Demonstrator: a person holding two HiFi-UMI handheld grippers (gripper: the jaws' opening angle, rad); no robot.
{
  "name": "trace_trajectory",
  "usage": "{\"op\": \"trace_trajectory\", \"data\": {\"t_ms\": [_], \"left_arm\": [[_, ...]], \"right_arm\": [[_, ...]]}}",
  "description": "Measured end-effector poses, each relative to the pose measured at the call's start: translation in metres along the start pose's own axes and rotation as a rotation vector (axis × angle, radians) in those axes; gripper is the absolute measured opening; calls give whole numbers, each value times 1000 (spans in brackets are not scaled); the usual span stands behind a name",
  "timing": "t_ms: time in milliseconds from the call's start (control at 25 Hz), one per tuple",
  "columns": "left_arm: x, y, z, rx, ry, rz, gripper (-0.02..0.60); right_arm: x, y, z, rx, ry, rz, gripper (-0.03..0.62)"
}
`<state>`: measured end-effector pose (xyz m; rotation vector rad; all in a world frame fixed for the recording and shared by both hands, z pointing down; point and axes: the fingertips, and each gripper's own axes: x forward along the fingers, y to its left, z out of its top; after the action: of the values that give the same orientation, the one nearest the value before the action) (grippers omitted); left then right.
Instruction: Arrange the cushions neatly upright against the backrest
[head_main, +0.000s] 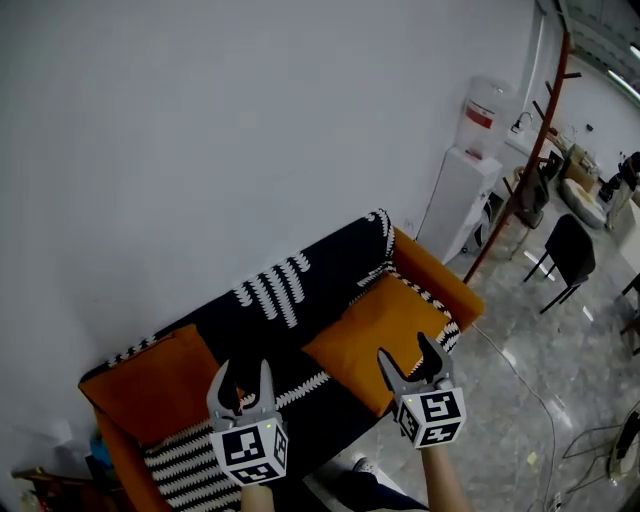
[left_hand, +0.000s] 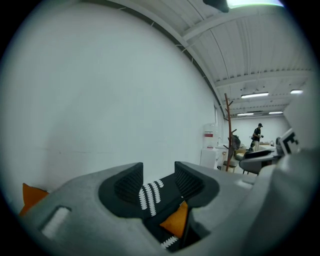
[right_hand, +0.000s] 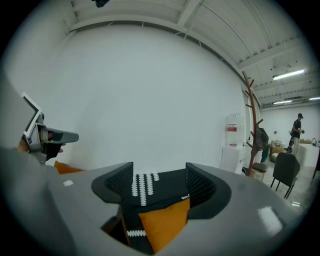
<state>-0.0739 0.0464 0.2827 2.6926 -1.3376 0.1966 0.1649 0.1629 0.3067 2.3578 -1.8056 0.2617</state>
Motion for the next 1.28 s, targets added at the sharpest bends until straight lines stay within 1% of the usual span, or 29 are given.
{"op": "trace_trajectory", "data": {"t_ms": [160, 320, 520, 800, 1040, 1280], "left_arm": [[-1, -59, -2, 5, 5, -8, 199], [4, -99, -2, 27, 15, -30, 199], [16, -129, -5, 49, 37, -47, 199], [51, -171, -19, 32, 82, -104, 199], [102, -197, -23, 17, 91, -139, 199], [169, -210, -27, 4, 112, -127, 199]], "right_arm": [[-22, -63, -5, 17, -3, -24, 334], [-35, -103, -10, 42, -7, -51, 341], [-41, -136, -17, 74, -4, -64, 342], [-38, -174, -26, 103, 9, -99, 345], [-7, -208, -33, 99, 37, -118, 347], [53, -247, -31, 85, 66, -100, 347]]}}
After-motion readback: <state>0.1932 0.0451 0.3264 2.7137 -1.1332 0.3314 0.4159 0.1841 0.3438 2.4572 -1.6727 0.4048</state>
